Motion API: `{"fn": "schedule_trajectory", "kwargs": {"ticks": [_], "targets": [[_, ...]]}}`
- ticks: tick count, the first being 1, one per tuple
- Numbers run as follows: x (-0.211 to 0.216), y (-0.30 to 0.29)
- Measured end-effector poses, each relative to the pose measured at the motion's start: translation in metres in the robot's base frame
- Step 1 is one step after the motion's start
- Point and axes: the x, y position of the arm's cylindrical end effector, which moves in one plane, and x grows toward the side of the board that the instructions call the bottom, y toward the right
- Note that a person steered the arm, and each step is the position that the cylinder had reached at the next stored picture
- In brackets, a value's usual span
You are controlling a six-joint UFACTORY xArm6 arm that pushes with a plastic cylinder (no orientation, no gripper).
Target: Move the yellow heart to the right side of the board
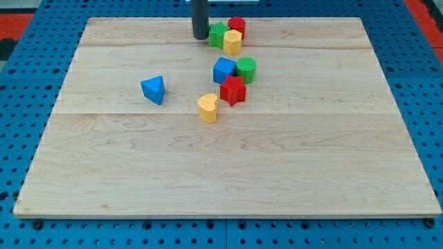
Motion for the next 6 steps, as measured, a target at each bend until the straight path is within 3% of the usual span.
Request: {"fn": "schedule_trajectory", "kwargs": {"ticks": [1, 2, 4, 6], "targets": [[0.052, -0.022], [0.117, -0.001], [0.186, -0.021], [0.196, 0.078]]}}
